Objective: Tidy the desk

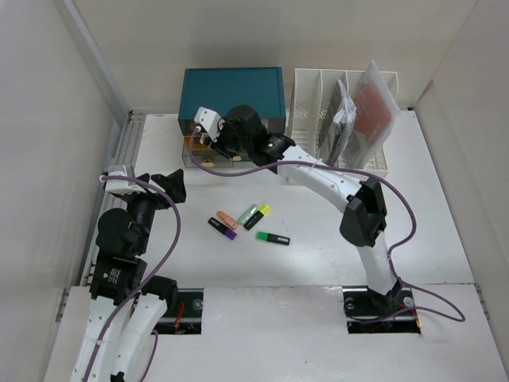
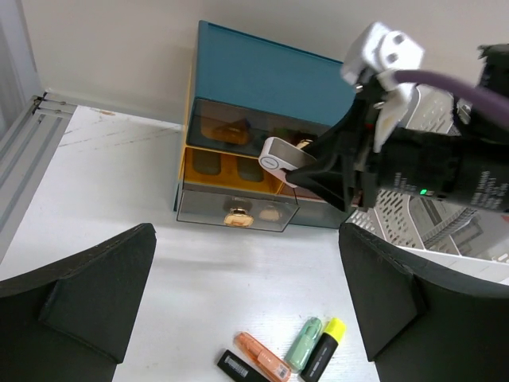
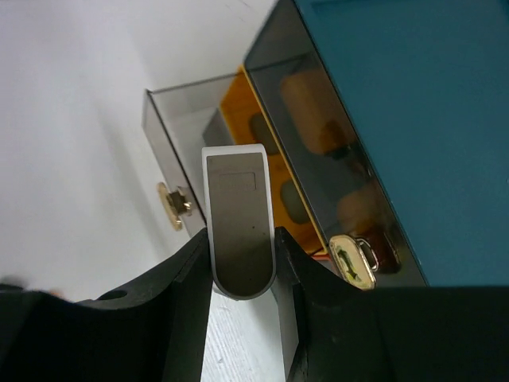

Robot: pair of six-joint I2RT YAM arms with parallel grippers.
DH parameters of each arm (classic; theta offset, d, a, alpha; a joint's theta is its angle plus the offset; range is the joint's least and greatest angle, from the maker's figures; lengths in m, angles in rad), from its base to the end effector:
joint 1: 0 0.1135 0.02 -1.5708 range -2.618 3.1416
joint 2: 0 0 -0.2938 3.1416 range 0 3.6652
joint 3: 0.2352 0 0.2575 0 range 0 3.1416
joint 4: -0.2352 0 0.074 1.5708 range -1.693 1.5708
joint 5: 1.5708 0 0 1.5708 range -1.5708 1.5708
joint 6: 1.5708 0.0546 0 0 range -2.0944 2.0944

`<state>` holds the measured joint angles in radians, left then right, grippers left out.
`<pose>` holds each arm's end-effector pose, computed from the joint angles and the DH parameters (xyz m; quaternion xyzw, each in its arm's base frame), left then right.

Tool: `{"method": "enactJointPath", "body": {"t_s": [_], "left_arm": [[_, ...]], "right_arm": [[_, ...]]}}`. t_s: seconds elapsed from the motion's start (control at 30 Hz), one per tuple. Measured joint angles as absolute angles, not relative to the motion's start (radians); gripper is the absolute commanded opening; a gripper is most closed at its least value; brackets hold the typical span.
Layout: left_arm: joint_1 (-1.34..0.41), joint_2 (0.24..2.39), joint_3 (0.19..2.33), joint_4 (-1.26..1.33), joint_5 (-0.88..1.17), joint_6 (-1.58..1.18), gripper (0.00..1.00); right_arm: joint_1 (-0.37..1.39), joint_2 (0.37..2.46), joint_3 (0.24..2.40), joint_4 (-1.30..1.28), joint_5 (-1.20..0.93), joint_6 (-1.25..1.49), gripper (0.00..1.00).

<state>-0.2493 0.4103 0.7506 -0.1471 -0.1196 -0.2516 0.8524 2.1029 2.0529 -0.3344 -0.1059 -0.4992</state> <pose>0.0912 -0.0165 0.3955 -0.0469 0.6344 -0.1542 0.7560 0.3518 0.4112 0.3660 -0.5410 0.6275 0.1413 0.5418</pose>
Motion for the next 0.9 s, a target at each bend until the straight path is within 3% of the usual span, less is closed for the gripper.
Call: {"method": "enactJointPath", "body": {"t_s": [0.4, 0.5, 0.57, 0.67, 0.9], "left_arm": [[-0.249, 0.410, 0.751, -0.147, -0.121, -0.252, 0.99], [-0.249, 0.410, 0.751, -0.147, -0.121, -0.252, 0.99], [-0.249, 0.410, 0.751, -0.147, -0.121, -0.252, 0.99], [-0.249, 0.410, 0.751, -0.147, -0.121, -0.252, 0.99], [-0.249, 0.411, 0.751, -0.147, -0.130, -0.252, 0.99]], "right_arm": [[0.852, 2.246, 2.136, -0.285, 0.071, -0.502, 0.11], [0.852, 2.252, 2.137, -0.283, 0.083, -0.504, 0.18], [0.852, 2.252, 2.137, -0.282, 0.084, -0.504, 0.33], [0.852, 2.252, 2.137, -0.279, 0.084, -0.505, 0.47], [0.852, 2.252, 2.137, -0.276, 0.083, -0.508, 0.54]]}}
